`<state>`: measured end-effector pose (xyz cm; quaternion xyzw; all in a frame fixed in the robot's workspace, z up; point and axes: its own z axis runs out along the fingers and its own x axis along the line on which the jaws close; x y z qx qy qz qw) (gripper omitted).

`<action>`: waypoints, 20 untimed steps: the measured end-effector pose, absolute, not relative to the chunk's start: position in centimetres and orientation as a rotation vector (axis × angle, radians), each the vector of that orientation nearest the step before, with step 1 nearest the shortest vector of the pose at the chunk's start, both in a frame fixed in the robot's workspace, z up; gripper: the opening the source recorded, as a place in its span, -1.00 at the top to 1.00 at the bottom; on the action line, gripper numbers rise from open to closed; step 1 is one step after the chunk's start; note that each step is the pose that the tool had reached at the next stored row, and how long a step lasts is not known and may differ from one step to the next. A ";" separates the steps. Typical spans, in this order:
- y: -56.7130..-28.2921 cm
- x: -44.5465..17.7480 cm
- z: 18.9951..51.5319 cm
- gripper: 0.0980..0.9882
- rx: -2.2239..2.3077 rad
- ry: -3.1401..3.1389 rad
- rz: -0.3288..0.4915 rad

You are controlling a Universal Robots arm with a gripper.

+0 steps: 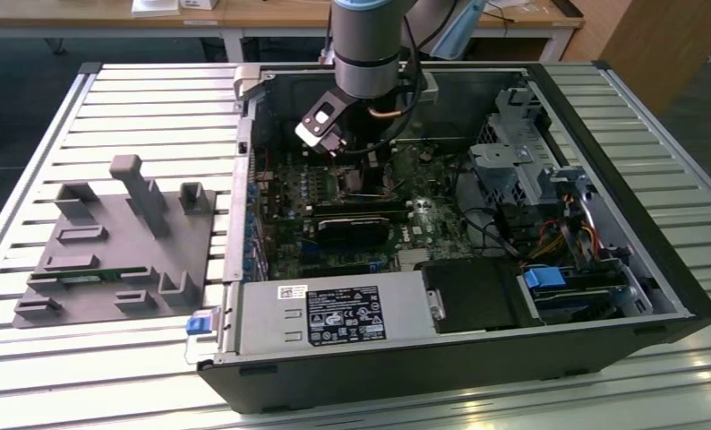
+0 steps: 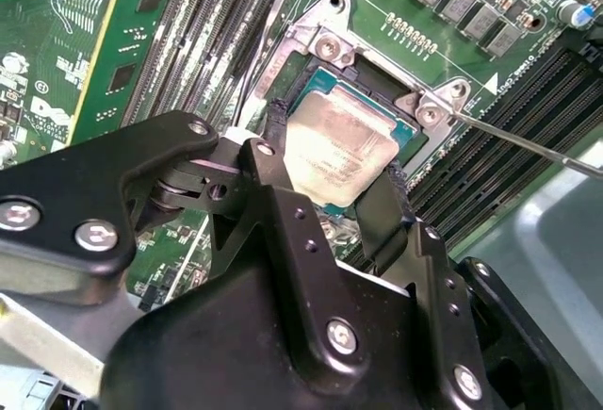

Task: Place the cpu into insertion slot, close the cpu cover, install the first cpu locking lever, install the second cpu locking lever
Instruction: 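Place the cpu into insertion slot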

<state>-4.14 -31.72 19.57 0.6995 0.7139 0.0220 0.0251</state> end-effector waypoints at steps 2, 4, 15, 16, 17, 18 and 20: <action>-31.7 -4.1 19.6 0.00 2.162 2.208 0.068; -31.7 -4.1 19.6 0.00 2.160 2.211 0.068; -31.7 -4.1 19.4 0.00 2.141 2.230 0.068; -31.7 -4.0 19.4 0.00 2.141 2.230 0.068; -31.7 -4.0 19.4 0.00 2.141 2.230 0.068; -31.7 -4.0 19.4 0.00 2.141 2.230 0.068; -31.7 -4.0 19.4 0.00 2.141 2.230 0.068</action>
